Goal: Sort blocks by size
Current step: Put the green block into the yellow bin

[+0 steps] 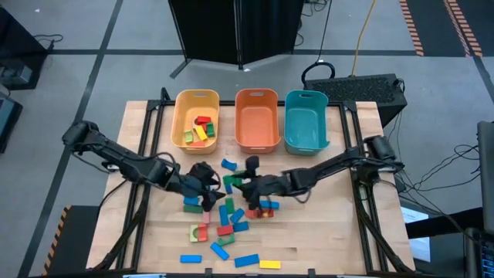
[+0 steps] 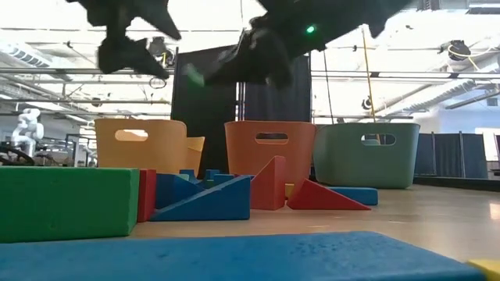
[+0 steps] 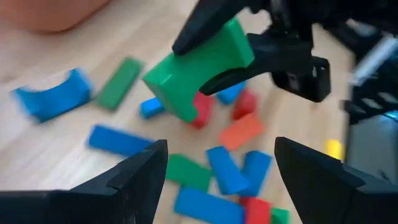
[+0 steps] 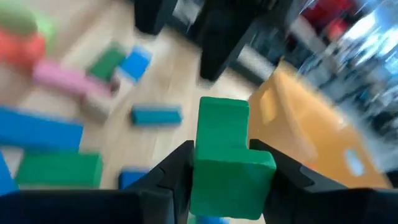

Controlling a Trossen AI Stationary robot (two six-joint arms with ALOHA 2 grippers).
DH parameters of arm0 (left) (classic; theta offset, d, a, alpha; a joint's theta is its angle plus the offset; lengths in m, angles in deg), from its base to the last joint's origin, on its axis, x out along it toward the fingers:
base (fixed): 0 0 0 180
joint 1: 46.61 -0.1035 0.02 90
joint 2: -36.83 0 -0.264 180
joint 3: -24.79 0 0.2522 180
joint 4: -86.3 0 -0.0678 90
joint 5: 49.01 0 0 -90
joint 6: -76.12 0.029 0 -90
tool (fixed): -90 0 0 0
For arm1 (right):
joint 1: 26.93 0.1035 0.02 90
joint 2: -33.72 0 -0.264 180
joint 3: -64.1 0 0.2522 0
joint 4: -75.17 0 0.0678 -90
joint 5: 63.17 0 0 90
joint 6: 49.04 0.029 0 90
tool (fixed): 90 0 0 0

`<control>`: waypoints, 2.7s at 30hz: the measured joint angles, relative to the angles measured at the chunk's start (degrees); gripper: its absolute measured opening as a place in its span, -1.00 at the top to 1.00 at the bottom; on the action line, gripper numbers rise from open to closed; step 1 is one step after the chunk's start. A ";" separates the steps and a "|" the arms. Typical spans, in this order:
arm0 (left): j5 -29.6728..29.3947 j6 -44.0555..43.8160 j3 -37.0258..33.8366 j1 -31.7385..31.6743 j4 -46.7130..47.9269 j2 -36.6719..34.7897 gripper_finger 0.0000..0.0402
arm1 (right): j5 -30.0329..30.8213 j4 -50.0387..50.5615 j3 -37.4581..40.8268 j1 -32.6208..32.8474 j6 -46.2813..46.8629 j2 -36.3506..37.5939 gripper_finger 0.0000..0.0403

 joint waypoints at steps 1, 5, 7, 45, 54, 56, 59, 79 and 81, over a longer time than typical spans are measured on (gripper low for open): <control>1.92 1.27 0.00 -0.97 -2.03 -0.09 -0.47 | -0.10 -3.86 2.73 0.19 -0.92 1.35 0.35; 5.42 3.82 -0.01 -4.47 -7.37 -0.09 -0.47 | -0.10 -11.06 10.18 0.53 -2.12 5.37 0.35; 6.13 4.61 -0.01 -6.12 -9.41 -0.09 -0.47 | 0.00 -11.56 11.61 0.53 -2.14 6.51 0.35; 23.50 10.81 -0.07 -14.00 -21.89 4.20 0.08 | 0.58 -19.94 11.88 1.81 -8.58 6.61 0.35; 24.09 10.99 0.00 -13.88 -22.87 4.18 0.37 | 1.42 -19.50 11.89 1.66 -8.35 6.60 0.21; 24.17 10.98 0.02 -13.88 -22.95 4.04 0.37 | 2.24 -19.44 11.90 1.56 -8.24 6.54 0.12; 23.76 11.47 0.02 -13.95 -22.49 3.32 0.37 | 6.17 -19.68 11.90 1.94 -8.10 6.54 -0.02; 0.11 18.70 0.02 -28.80 13.89 -15.38 0.37 | 3.73 -17.74 11.90 0.65 4.85 6.54 -0.21; -1.28 18.93 0.02 -32.14 16.44 -15.55 0.37 | 2.25 -17.75 11.90 0.16 6.22 6.54 -0.21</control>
